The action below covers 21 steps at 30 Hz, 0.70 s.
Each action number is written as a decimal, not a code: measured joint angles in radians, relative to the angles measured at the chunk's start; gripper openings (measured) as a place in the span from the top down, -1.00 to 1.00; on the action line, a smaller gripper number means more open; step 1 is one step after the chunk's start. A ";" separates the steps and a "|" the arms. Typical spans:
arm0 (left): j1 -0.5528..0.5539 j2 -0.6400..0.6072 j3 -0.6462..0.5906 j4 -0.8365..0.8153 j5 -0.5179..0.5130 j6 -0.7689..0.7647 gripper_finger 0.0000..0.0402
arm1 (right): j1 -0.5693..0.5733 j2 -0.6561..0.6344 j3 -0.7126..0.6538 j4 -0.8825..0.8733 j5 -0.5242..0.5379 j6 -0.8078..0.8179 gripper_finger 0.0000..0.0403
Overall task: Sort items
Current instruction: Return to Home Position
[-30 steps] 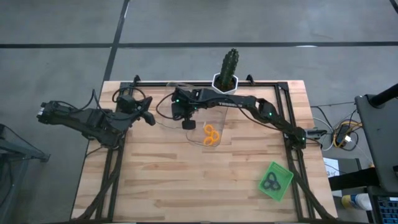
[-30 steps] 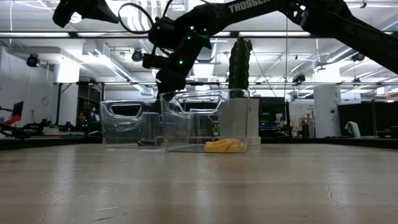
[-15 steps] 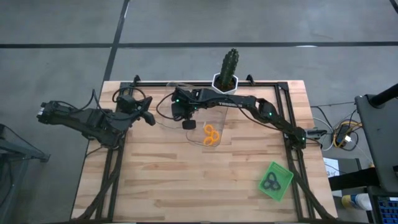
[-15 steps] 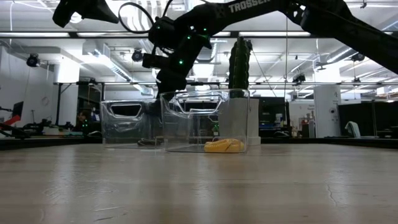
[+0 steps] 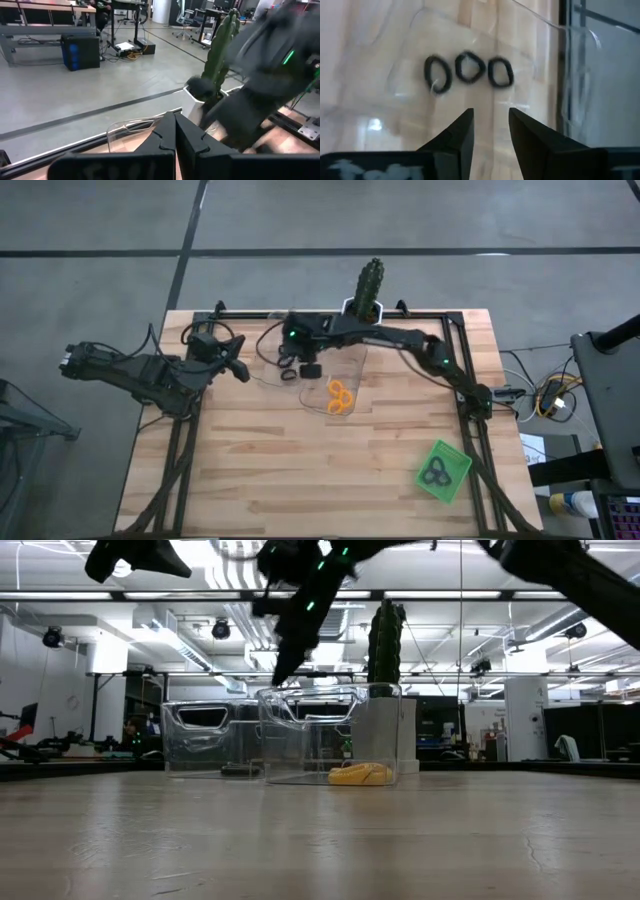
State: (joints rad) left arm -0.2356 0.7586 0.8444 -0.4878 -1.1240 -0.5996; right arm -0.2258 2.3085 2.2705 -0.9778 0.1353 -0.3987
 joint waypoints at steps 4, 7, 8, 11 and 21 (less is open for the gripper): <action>0.000 -0.005 0.000 -0.002 0.002 0.020 1.00 | -0.018 -0.106 0.000 -0.155 -0.094 -0.001 0.47; 0.000 -0.022 0.000 -0.011 0.007 0.024 1.00 | -0.045 -0.189 -0.008 -0.210 -0.274 0.024 0.51; 0.000 -0.029 0.000 -0.018 0.009 0.024 1.00 | -0.057 -0.218 -0.017 -0.215 -0.340 0.031 0.52; -0.001 -0.061 0.000 -0.045 0.020 0.023 1.00 | -0.091 -0.314 -0.073 -0.212 -0.492 0.052 0.55; -0.002 -0.194 -0.006 -0.186 0.074 -0.039 1.00 | -0.131 -0.750 -0.522 0.031 -0.534 0.143 0.61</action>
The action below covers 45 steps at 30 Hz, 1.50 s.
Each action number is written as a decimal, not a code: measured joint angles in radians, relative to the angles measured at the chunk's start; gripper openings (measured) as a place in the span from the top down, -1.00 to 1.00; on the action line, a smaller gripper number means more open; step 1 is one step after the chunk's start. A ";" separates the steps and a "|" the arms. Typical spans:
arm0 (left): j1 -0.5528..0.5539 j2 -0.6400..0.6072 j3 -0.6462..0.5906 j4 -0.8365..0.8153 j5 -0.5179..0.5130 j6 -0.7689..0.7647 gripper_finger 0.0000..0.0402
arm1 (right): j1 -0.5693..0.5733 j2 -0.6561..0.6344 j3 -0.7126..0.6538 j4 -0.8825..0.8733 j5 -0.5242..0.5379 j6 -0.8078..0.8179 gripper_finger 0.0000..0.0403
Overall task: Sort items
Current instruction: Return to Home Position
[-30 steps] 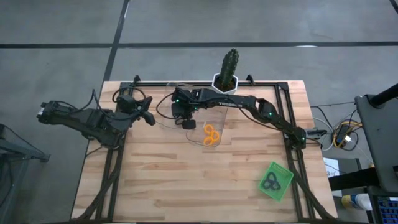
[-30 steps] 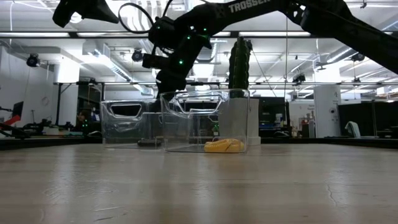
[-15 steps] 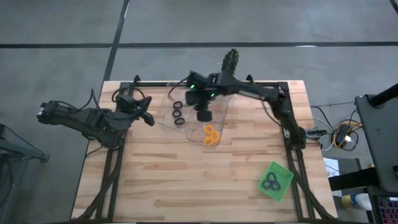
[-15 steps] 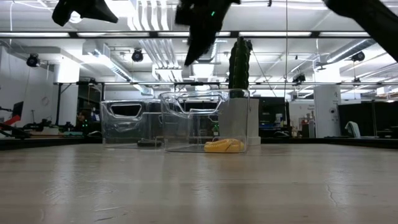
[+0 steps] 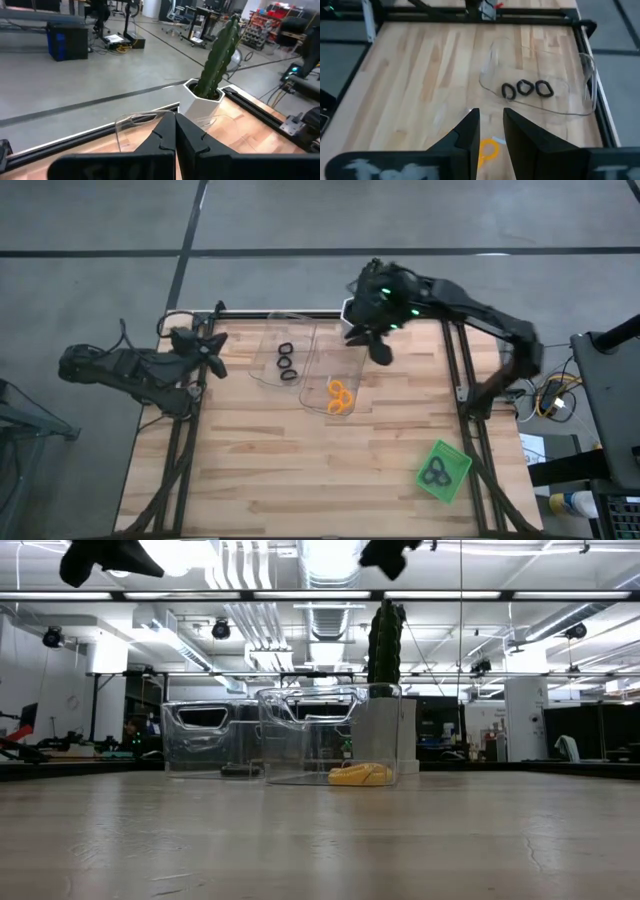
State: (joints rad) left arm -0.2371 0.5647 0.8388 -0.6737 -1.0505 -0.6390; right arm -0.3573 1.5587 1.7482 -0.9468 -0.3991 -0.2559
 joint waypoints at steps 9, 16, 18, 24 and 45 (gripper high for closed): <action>0.000 -0.090 -0.082 -0.003 0.051 0.010 1.00 | 0.006 -0.454 -0.497 0.326 -0.003 0.201 0.56; -0.001 -0.184 -0.195 0.023 0.051 -0.068 1.00 | 0.013 -0.771 -0.880 0.694 -0.003 0.363 0.57; -0.001 -0.204 -0.237 0.041 0.062 -0.089 1.00 | 0.014 -0.839 -0.978 0.780 -0.002 0.416 0.59; -0.001 -0.234 -0.389 0.251 0.074 -0.092 1.00 | 0.040 -0.985 -1.219 0.967 -0.003 0.541 0.64; 0.000 -0.247 -0.603 0.343 0.067 -0.222 1.00 | 0.046 -1.401 -1.576 1.047 0.009 0.647 0.63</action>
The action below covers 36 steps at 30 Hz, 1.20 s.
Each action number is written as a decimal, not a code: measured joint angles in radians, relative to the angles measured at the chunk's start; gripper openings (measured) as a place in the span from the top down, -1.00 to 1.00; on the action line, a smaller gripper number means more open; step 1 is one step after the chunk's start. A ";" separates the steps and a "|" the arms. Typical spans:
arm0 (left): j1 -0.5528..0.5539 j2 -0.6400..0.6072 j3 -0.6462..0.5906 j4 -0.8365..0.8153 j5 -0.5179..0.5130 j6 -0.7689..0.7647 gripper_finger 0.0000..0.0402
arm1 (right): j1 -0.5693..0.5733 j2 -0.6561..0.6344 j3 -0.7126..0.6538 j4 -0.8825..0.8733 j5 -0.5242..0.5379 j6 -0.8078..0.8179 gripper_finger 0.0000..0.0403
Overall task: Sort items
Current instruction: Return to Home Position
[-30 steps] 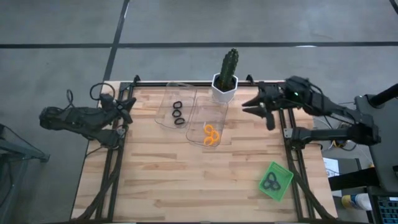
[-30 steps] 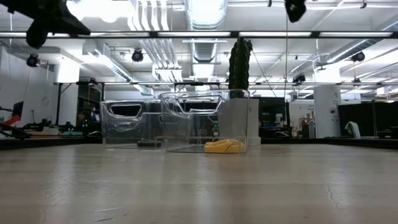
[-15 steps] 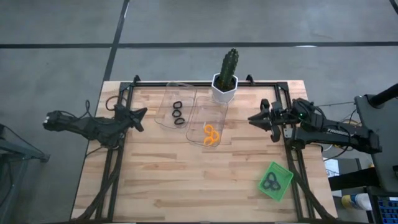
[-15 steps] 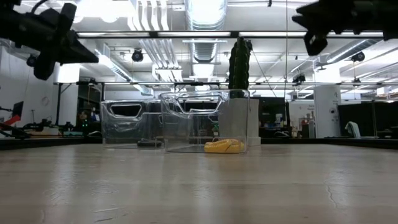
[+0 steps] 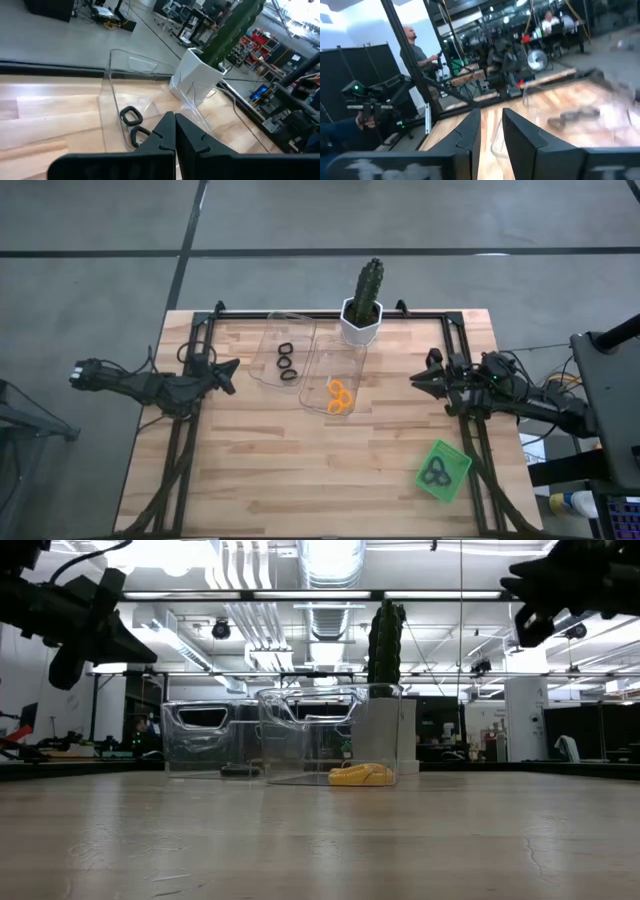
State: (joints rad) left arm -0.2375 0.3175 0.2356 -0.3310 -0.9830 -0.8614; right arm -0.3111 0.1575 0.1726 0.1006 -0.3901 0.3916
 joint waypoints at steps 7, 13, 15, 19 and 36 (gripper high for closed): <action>-0.001 -0.055 0.058 0.002 0.051 0.181 1.00 | 0.001 -0.111 -0.026 -0.085 -0.001 0.128 0.66; -0.001 -0.151 0.088 0.041 0.209 0.420 1.00 | 0.001 -0.156 -0.028 0.011 -0.033 0.000 0.61; -0.001 -0.190 0.067 0.043 0.222 0.445 1.00 | 0.002 -0.150 -0.035 0.048 -0.068 -0.029 0.60; -0.001 -0.273 0.001 0.044 0.226 0.448 1.00 | 0.002 -0.151 -0.082 0.125 -0.133 -0.025 0.59; -0.001 -0.294 -0.154 0.145 0.267 0.502 1.00 | 0.006 -0.114 -0.164 0.200 0.010 0.003 0.61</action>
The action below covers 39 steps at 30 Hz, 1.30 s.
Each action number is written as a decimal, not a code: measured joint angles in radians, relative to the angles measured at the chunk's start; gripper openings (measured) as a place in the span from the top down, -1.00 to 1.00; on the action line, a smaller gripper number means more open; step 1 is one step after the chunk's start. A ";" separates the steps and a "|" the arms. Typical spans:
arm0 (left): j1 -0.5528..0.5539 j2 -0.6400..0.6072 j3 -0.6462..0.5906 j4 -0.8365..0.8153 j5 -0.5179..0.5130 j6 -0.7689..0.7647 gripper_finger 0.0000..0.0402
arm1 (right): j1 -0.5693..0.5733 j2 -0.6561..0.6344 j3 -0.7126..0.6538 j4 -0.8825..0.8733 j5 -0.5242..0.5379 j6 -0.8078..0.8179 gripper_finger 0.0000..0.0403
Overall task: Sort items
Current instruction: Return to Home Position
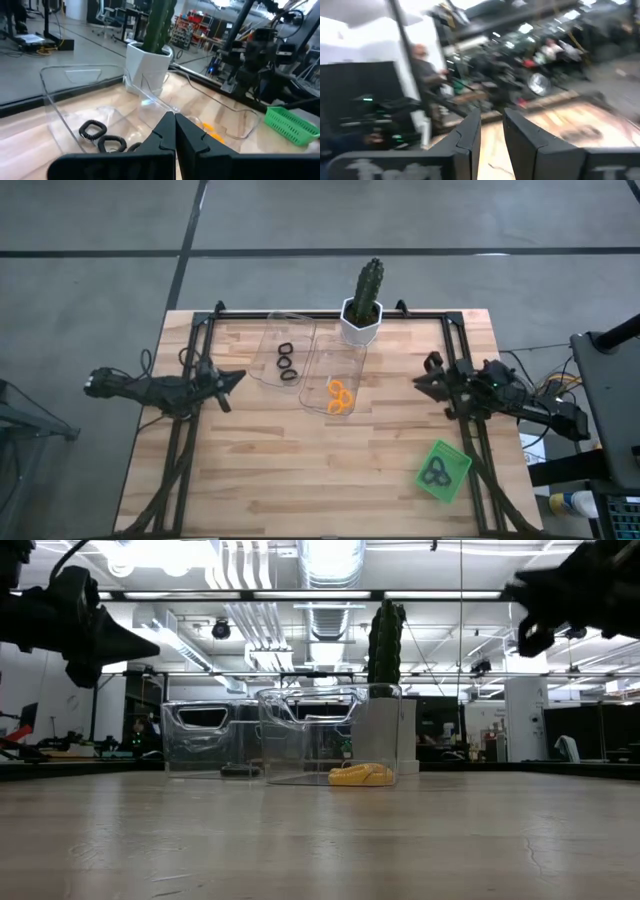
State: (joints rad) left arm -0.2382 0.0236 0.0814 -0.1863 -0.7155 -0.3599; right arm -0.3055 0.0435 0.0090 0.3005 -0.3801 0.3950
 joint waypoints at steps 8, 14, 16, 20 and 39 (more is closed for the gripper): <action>0.000 0.030 0.000 -0.005 -0.002 -0.016 1.00 | 0.000 0.028 0.000 -0.126 0.200 -0.029 0.57; 0.000 0.031 -0.001 -0.004 -0.002 -0.017 1.00 | 0.000 0.028 0.000 -0.126 0.200 -0.059 0.59; 0.000 0.031 -0.002 -0.004 -0.002 -0.018 1.00 | 0.000 0.029 0.000 -0.126 0.200 -0.058 0.61; 0.000 0.031 -0.003 -0.004 -0.003 -0.018 1.00 | 0.000 0.029 0.000 -0.128 0.200 -0.057 0.65; 0.000 0.031 -0.003 -0.004 -0.003 -0.018 1.00 | 0.000 0.030 0.000 -0.132 0.198 -0.058 0.57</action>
State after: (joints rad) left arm -0.2381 0.0547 0.0780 -0.1905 -0.7184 -0.3779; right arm -0.3054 0.0734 0.0090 0.1684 -0.1825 0.3367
